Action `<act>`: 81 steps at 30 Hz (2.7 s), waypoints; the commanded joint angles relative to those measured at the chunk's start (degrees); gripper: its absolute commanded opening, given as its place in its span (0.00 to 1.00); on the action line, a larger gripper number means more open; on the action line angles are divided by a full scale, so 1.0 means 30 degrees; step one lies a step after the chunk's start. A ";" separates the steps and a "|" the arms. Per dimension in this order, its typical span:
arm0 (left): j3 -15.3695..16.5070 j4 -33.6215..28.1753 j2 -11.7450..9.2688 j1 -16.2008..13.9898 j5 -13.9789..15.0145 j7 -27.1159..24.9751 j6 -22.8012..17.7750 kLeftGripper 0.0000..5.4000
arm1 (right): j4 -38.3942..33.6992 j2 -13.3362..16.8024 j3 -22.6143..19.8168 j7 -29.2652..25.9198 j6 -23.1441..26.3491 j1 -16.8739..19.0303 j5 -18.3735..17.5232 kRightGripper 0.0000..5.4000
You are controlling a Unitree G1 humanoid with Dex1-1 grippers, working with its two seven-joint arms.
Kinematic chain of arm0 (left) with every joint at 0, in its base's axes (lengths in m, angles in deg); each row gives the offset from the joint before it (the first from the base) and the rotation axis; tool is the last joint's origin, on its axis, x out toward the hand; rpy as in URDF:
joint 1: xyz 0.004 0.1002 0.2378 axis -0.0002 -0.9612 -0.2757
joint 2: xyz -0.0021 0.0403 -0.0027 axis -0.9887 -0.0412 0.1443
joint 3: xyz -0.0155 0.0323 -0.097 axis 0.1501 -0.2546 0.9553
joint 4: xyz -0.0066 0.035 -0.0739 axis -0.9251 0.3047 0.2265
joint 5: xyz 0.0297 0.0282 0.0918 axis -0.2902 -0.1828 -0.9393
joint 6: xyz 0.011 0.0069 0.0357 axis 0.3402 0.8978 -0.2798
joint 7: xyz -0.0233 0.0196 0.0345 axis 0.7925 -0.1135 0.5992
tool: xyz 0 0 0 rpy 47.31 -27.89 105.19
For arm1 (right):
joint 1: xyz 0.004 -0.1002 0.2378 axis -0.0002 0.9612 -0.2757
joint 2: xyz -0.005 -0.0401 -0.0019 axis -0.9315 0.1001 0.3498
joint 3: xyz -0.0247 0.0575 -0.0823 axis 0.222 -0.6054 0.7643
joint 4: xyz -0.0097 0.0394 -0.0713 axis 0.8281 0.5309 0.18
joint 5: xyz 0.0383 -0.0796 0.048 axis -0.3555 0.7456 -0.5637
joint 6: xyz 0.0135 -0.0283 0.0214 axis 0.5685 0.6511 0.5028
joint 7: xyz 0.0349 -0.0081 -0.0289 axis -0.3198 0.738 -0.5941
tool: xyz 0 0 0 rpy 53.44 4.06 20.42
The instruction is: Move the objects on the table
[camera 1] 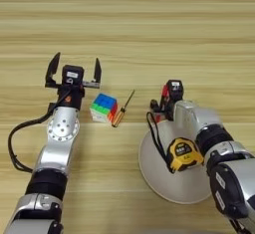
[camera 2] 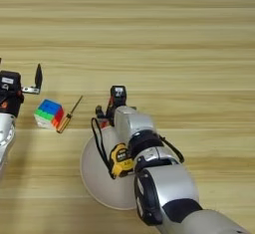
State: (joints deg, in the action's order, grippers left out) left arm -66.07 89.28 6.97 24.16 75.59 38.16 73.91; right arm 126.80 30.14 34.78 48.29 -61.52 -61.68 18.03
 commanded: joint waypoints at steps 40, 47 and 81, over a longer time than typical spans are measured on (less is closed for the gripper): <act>-0.0162 0.0262 0.0048 0.0481 0.0359 -0.0076 0.0175 1.00 | 0.3756 0.0337 0.0681 -0.0902 0.0570 -0.1385 0.1315 0.08; -0.0170 0.0255 0.0086 0.0492 0.0348 -0.0042 0.0184 1.00 | 0.3156 0.0640 0.0617 -0.1139 0.0307 -0.1492 0.1240 0.08; -0.0184 0.0370 0.0033 0.0589 0.0321 -0.0046 0.0199 1.00 | -0.8085 0.4752 0.1439 -0.4377 0.2787 0.0154 0.1376 0.08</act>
State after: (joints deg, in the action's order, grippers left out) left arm -66.35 90.02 7.21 25.26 76.52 38.08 74.10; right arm 107.43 41.90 38.86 36.83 -55.77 -62.35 22.60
